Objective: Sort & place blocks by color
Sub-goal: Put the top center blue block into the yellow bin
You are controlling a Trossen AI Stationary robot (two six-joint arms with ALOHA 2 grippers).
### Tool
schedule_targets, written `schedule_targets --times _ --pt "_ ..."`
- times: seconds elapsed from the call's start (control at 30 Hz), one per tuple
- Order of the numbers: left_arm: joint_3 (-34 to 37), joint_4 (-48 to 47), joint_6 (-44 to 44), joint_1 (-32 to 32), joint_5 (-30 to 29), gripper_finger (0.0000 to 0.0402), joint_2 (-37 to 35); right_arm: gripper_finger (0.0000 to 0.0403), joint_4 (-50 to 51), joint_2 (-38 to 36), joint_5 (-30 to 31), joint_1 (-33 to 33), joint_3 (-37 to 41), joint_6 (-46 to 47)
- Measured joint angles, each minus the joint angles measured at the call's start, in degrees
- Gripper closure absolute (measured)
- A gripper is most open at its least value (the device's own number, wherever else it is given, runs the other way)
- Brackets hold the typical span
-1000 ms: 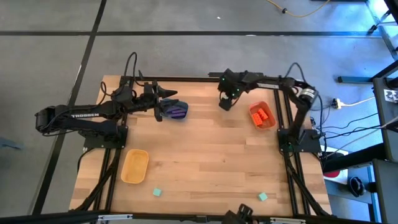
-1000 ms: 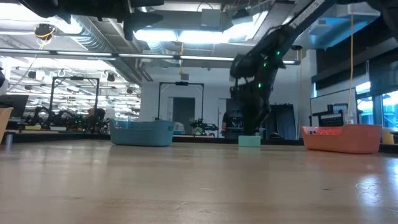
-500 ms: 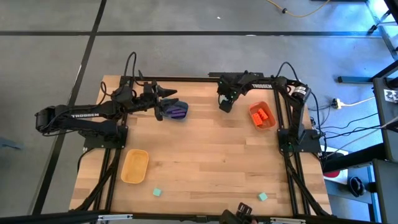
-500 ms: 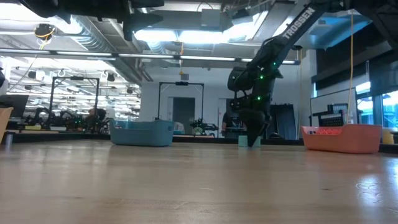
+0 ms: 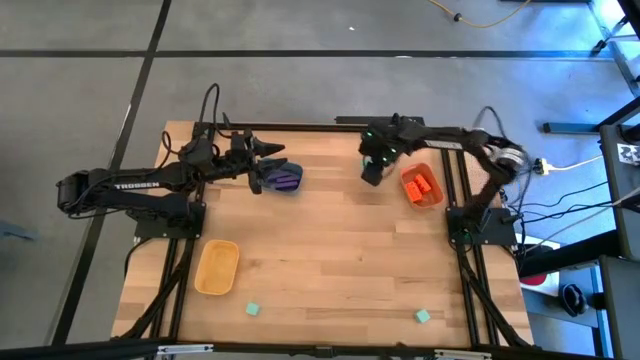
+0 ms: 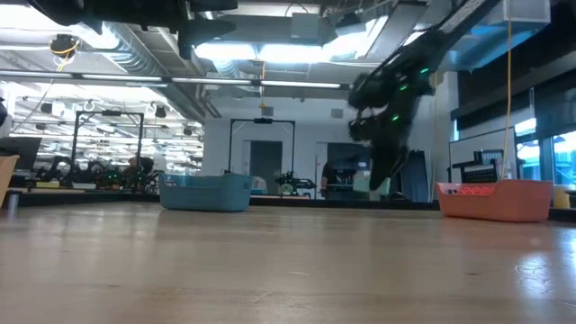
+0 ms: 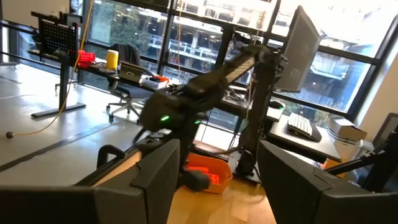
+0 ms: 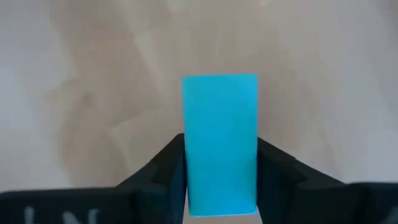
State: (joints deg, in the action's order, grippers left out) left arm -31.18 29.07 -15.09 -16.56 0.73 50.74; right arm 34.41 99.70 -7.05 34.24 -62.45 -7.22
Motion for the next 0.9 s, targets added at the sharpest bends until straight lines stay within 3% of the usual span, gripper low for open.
schedule_targets --times 0.27,0.4,0.6,0.9 --pt "0.0 -0.1 0.0 0.09 0.26 0.0195 0.02 0.0268 -19.74 -26.2 -4.08 -6.96 24.56 21.66" --pt "0.0 -0.1 -0.74 0.09 1.31 0.0195 0.02 0.0268 -29.42 -36.0 -2.5 -13.3 31.48 32.75" --pt "0.0 -0.07 -8.23 -0.31 7.03 0.0195 0.02 0.0268 -40.84 -39.8 3.91 -20.88 29.24 37.0" --pt "0.02 0.14 -10.31 -0.31 9.4 0.0195 0.02 0.0268 -42.01 -39.47 7.4 -23.74 20.73 29.17"
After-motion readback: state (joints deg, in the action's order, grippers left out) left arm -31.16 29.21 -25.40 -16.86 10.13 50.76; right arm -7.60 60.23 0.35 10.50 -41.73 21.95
